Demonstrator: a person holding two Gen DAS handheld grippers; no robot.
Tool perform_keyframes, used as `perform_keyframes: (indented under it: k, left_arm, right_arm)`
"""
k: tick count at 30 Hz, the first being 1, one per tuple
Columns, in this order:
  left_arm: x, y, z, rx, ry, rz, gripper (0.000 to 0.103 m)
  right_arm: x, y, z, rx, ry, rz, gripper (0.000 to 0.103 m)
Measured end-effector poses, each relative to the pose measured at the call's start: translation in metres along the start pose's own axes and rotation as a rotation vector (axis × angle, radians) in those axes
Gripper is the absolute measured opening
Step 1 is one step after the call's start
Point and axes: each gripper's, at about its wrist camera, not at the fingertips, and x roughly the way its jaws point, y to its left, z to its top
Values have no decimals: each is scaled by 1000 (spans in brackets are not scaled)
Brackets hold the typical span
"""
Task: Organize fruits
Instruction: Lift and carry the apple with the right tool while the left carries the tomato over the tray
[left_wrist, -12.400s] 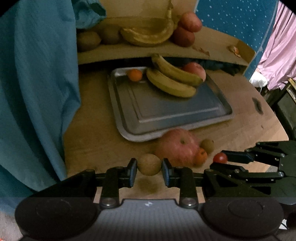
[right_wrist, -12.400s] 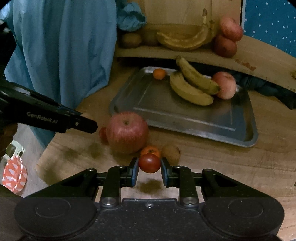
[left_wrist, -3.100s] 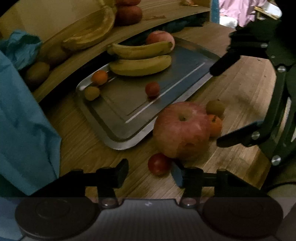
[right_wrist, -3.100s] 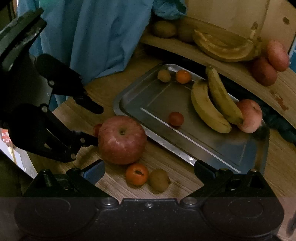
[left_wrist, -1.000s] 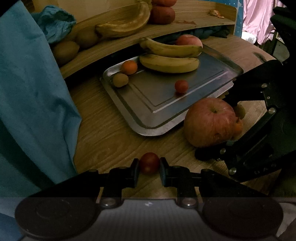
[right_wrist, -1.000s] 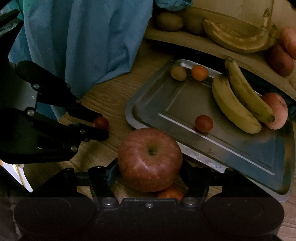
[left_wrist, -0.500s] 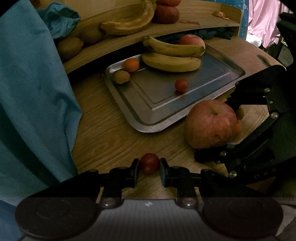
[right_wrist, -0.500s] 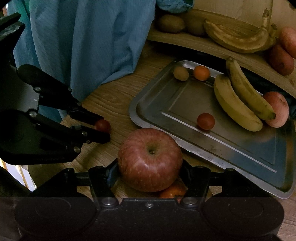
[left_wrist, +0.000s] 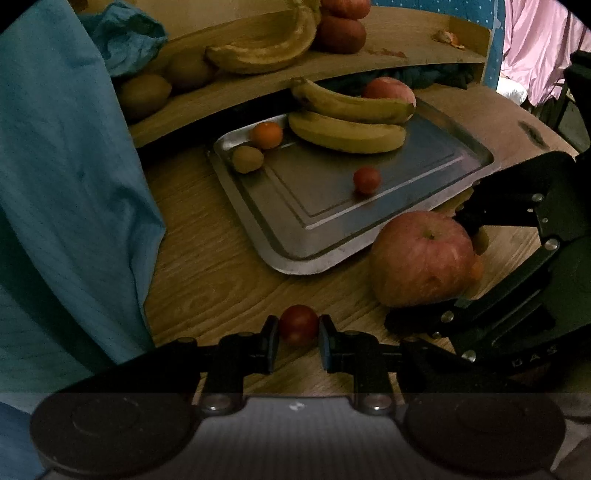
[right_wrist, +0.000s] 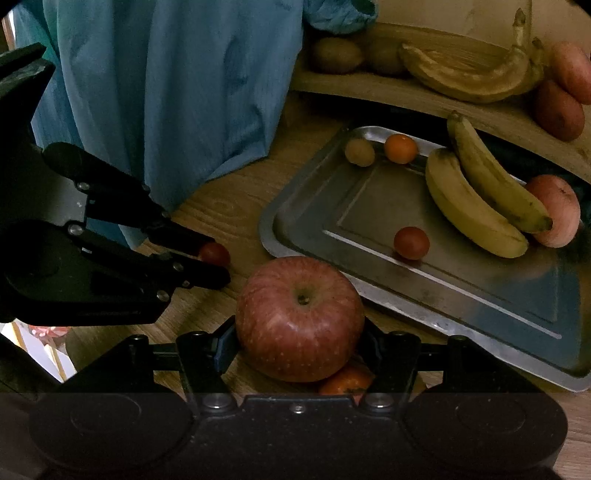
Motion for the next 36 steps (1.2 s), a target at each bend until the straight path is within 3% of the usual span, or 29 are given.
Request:
perform_keyframes:
  k: [15,29,36]
  left_arm:
    - [-5,14,13,-63,-46,13,25]
    - [7,20,62,-78,-128,4,25]
    - [29,19,89,-52,-131,-21,25]
  right_arm:
    - [-13,-6,5,32,-87,-6,66]
    - [-24,-35,13,83,-148,-68,66]
    - [-22,-55,20,132,-153,-109,66]
